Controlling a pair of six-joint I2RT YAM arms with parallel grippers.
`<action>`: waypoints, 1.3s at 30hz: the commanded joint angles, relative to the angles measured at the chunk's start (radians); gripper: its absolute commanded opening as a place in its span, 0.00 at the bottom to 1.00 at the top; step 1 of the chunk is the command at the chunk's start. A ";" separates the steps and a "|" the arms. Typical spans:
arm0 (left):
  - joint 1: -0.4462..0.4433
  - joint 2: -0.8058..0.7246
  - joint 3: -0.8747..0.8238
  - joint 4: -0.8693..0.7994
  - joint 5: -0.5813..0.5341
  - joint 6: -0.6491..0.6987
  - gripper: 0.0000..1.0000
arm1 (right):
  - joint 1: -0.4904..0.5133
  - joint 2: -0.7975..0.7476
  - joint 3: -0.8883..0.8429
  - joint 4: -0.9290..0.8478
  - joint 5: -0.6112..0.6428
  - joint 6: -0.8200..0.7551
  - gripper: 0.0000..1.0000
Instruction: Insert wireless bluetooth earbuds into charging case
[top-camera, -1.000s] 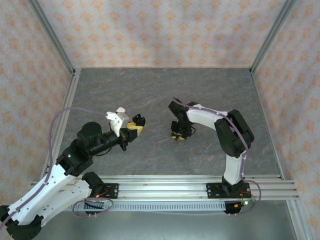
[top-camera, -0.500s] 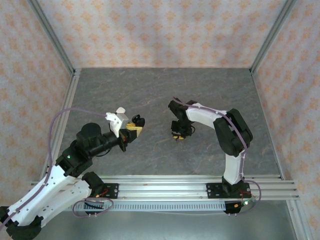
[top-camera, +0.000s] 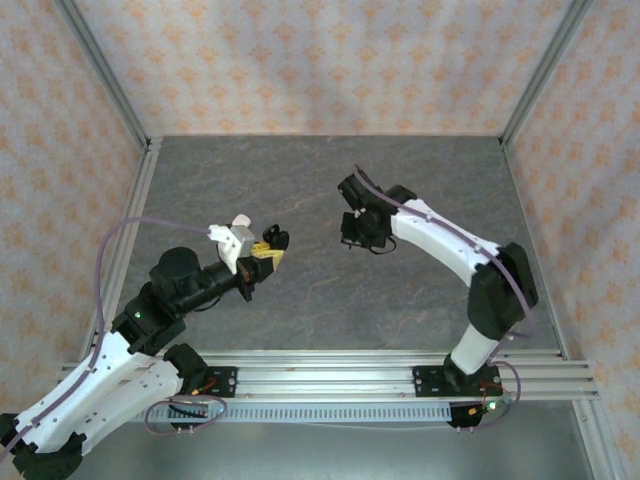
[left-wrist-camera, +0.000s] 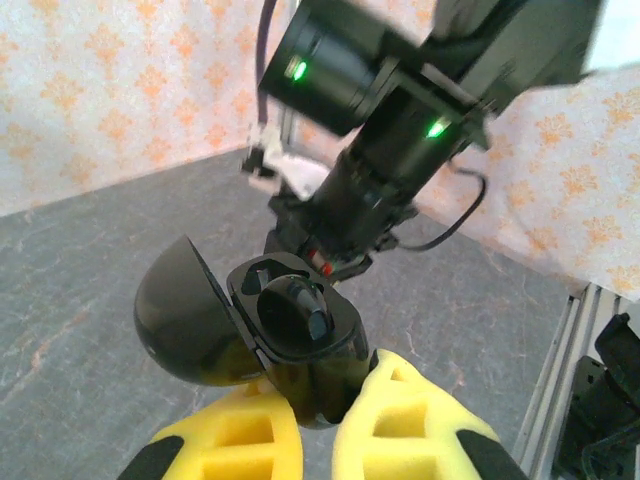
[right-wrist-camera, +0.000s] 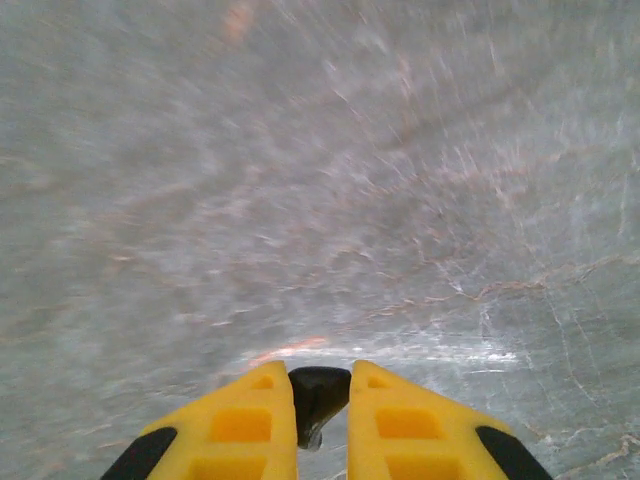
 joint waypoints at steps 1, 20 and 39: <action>0.002 0.027 0.053 0.084 -0.010 0.052 0.00 | 0.040 -0.087 0.089 -0.090 0.122 0.021 0.15; 0.001 0.162 0.146 0.110 0.062 0.103 0.00 | 0.288 -0.134 0.486 -0.062 0.196 -0.096 0.14; 0.001 0.166 0.162 0.087 0.052 0.107 0.00 | 0.324 -0.052 0.573 -0.128 0.111 -0.131 0.15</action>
